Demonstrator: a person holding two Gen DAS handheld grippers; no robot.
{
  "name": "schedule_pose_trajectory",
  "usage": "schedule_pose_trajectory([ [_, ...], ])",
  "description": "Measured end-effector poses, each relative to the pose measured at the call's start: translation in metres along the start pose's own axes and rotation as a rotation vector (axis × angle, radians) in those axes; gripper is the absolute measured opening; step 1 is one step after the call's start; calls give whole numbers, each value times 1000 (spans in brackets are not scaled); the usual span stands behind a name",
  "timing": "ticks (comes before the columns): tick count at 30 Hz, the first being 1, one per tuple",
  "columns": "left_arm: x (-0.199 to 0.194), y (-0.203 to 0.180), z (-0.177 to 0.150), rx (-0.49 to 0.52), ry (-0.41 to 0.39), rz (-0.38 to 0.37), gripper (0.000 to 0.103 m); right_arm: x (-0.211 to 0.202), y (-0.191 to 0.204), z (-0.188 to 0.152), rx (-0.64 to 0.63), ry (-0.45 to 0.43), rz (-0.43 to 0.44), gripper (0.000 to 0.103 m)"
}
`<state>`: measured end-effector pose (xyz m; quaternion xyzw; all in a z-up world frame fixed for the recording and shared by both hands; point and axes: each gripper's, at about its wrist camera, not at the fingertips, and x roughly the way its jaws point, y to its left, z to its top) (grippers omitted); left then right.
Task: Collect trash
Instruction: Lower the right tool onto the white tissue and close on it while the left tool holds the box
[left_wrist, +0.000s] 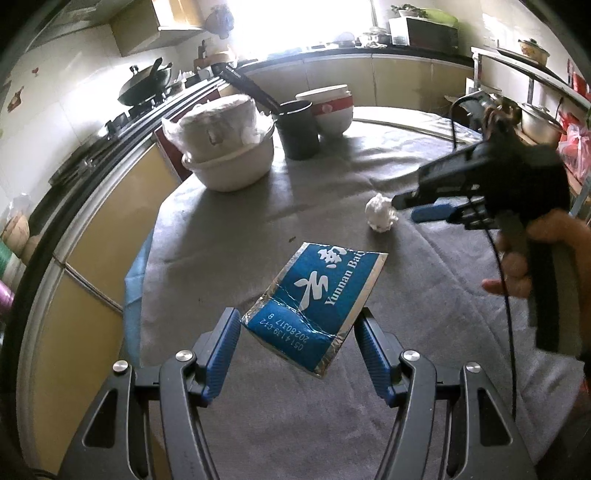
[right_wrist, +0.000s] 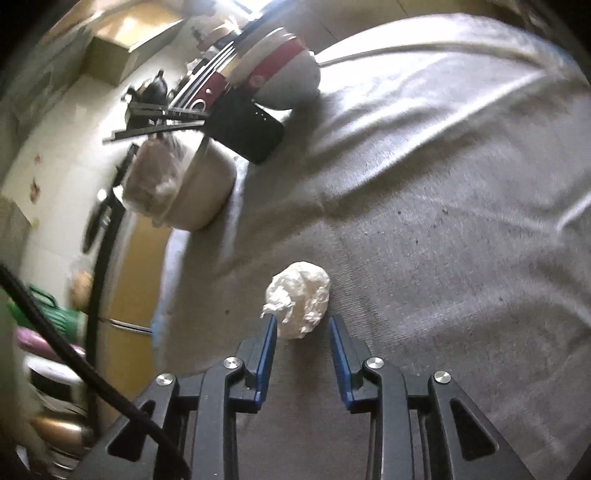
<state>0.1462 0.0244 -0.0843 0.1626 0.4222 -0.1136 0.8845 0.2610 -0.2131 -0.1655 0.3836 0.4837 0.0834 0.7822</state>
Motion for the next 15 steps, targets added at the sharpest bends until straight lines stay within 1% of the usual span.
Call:
schedule_pose_trajectory([
  [1,2,2,-2,-6,6,-1,65,-1,0,1,8,-3,9,40],
  [2,3,3,-3,-12,11,-2,65,-2,0,3,16,-8,19,59],
  [3,5,7,-5,-25,20,-11,65,-3,0,4,24,-19,14,69],
  [4,6,9,-6,-31,23,-14,65,-4,1,5,31,-34,8,72],
  [6,7,15,-10,-50,30,-19,65,-1,2,8,47,-39,39,72],
  [8,9,19,-12,-60,34,-22,65,6,4,10,60,-26,32,72],
  [10,10,22,-13,-66,36,-26,65,12,10,10,45,-19,28,72],
  [15,13,25,-14,-76,38,-42,65,32,32,10,-9,-6,-39,70],
])
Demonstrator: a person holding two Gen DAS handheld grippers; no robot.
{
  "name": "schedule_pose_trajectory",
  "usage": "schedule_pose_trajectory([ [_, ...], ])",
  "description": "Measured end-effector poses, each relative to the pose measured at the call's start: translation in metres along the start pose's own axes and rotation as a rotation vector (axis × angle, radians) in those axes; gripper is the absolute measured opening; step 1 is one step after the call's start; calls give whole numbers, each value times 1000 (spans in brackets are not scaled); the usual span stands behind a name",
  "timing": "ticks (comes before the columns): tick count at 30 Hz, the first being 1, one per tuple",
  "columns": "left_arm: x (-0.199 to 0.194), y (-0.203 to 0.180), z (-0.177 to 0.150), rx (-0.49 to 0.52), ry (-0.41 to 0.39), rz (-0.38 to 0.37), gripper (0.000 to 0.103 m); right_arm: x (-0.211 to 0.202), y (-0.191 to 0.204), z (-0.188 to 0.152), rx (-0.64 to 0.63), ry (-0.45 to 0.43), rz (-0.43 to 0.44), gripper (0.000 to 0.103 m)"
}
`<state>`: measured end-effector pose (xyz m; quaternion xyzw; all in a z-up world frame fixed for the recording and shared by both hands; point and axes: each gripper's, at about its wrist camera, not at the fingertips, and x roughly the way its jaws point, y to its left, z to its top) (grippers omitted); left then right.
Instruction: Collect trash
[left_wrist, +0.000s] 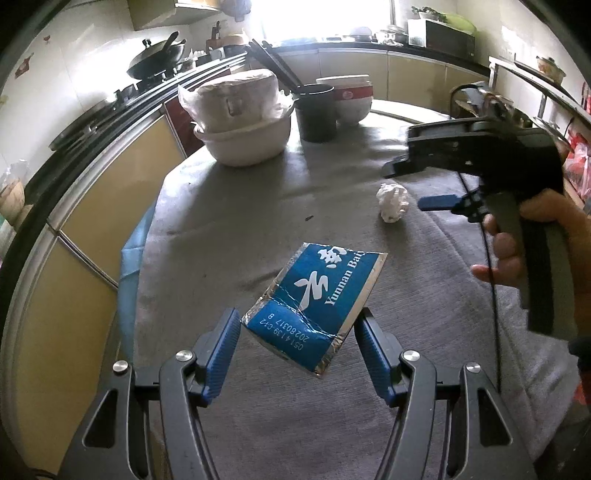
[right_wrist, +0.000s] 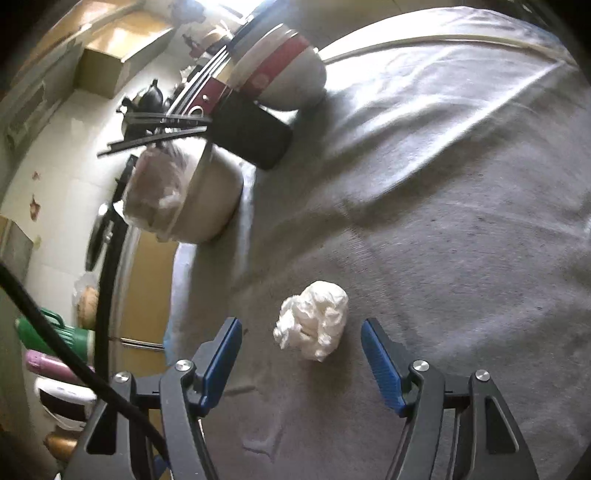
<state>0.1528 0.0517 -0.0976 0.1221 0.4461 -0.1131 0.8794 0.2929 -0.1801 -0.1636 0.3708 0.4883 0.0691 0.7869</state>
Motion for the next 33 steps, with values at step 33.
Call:
schedule_pose_trajectory([
  [33,-2,-60,5,5,26,-66,65,-104,-47,-69,-263,-75,-136,39],
])
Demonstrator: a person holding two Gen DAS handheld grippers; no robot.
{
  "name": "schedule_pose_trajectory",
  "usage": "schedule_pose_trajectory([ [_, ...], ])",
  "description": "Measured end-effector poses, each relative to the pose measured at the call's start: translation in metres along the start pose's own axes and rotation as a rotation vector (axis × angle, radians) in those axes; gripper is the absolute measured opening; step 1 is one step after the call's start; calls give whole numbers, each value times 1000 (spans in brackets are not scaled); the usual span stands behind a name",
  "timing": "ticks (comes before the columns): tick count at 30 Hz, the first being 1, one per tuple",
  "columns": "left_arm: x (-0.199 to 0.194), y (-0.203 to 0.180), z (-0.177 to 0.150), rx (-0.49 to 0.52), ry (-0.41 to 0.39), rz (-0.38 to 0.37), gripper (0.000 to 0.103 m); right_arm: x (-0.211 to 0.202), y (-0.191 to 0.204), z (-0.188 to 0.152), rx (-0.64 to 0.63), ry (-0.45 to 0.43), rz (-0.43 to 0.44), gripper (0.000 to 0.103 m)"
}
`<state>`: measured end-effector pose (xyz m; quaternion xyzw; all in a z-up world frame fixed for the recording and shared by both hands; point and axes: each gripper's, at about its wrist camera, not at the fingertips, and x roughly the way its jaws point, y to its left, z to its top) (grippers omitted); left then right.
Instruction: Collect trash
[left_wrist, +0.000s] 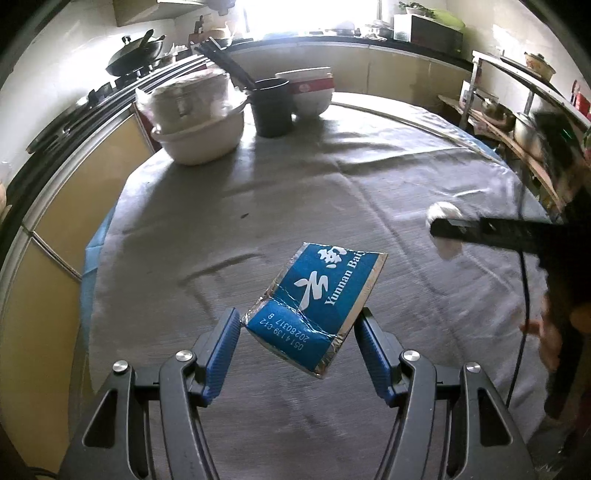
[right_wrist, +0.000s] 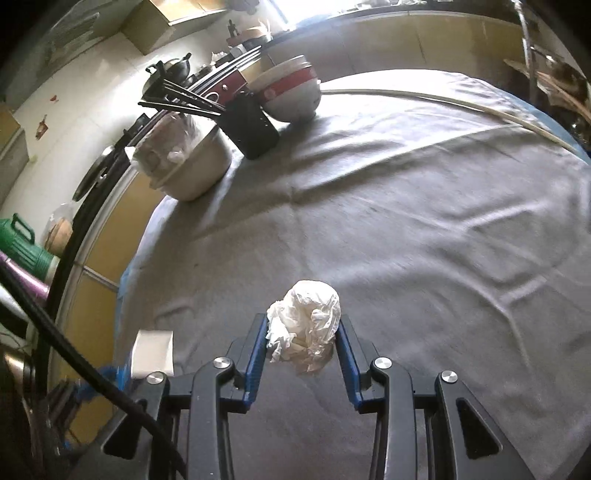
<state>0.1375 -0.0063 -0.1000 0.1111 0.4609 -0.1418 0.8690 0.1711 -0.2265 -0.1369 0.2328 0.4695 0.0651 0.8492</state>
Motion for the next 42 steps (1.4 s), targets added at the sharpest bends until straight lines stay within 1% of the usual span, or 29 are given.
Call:
schedule_pose_trajectory([
  [4,-4,-16,1,3,-6,-11,65,-23,-17,-21,-3,-5,2,39],
  [11,-9,-41,-6,0,-14,-25,65,-56,-27,-53,-27,-25,-7,39],
  [17,-14,-54,-10,17,-31,14,65,-83,-29,-79,-43,-63,-6,39],
  [21,-23,-65,-13,38,-68,51,65,-96,-33,-92,-42,-83,-16,39],
  [28,-35,-80,-22,66,-100,91,65,-109,-45,-107,-16,-95,-18,39],
  [36,-44,-95,-30,107,-113,113,65,-123,-53,-116,1,-121,-10,39],
  [42,-46,-106,-31,132,-121,123,65,-127,-60,-119,19,-124,-1,39],
])
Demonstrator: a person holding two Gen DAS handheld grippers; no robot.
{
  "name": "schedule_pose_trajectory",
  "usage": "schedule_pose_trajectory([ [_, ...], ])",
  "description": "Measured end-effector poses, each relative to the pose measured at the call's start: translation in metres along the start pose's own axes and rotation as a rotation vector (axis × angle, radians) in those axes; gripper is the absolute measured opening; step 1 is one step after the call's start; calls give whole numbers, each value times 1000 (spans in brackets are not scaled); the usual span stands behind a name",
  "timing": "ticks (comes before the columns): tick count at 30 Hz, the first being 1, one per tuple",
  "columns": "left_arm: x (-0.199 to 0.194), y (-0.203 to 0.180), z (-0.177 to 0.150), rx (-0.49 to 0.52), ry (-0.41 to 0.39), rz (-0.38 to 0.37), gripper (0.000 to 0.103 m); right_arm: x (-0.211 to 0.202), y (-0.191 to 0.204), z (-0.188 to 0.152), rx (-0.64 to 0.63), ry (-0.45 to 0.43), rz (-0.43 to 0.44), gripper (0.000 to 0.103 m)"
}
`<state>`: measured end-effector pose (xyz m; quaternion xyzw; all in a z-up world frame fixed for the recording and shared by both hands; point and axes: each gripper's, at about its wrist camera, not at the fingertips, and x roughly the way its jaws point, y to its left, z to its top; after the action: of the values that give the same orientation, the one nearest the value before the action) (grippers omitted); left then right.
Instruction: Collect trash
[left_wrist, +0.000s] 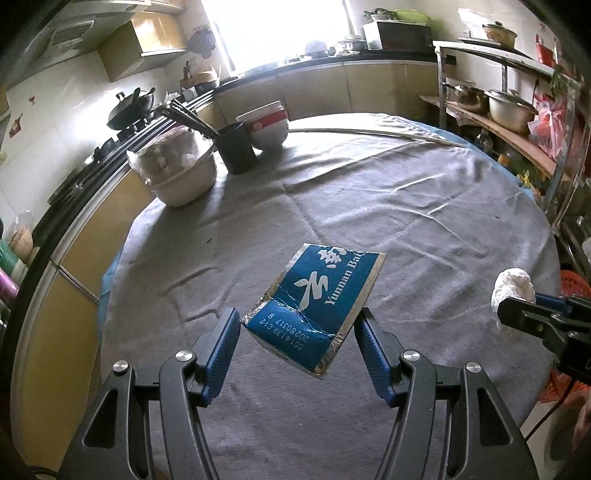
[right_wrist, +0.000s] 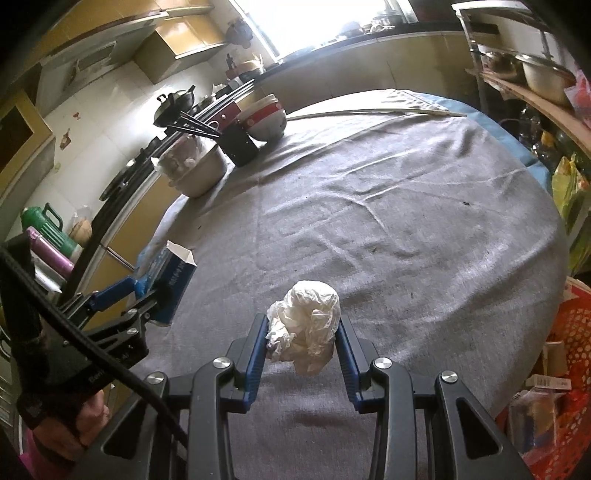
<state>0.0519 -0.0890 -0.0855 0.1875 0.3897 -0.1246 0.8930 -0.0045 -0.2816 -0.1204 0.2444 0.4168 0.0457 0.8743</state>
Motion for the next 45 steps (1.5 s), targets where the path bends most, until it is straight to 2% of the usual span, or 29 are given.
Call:
schedule_pose_trajectory([
  [14,-8,-13,-3,39,-13,3,65,-4,-7,-5,23,7,27,39],
  [45,-7,-19,-6,59,-7,-3,65,-2,-8,-9,34,24,49,39],
])
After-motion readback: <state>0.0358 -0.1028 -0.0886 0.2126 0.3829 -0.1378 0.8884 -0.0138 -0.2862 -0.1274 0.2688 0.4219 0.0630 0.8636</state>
